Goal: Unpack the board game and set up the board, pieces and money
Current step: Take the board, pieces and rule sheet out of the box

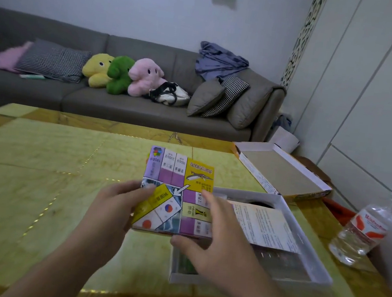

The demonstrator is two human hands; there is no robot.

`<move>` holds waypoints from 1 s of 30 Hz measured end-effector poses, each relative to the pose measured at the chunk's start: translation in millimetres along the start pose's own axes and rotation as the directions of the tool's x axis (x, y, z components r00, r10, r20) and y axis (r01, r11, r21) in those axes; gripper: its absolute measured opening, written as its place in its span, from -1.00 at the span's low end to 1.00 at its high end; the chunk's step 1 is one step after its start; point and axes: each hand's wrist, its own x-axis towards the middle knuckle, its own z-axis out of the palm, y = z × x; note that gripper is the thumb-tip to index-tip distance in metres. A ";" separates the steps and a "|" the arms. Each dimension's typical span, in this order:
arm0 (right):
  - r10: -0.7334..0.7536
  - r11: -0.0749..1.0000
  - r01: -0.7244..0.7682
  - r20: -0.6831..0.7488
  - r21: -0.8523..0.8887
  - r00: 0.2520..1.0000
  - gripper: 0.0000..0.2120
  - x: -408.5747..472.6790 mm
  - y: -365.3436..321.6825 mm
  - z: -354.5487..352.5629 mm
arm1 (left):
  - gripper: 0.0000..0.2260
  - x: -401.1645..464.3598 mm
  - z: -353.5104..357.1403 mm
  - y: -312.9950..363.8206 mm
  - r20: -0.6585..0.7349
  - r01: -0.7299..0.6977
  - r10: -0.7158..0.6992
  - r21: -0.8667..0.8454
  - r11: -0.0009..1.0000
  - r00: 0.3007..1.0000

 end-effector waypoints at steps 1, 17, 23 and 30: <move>0.011 1.000 -0.011 -0.016 -0.002 1.000 -0.05 2.8 -3.3 5.0 | -0.79 -0.3 -3.6 0.4 0.034 0.006 -0.004 -0.056 0.998 0.999; -0.102 0.995 0.101 -0.073 -0.013 0.992 -0.52 9.3 -3.4 16.0 | -0.54 3.0 -32.1 4.9 0.131 0.102 -0.092 -0.075 0.992 0.987; -0.098 0.991 0.092 -0.058 -0.095 0.994 -0.49 -8.7 3.7 -4.0 | -0.81 13.9 -31.1 0.7 -0.203 0.014 -0.031 -0.082 0.997 0.979; -0.035 0.827 0.146 0.209 -0.542 0.977 -0.47 -35.3 10.3 12.9 | -0.85 12.8 -23.1 -6.0 -0.215 -0.038 0.026 -0.050 0.998 0.976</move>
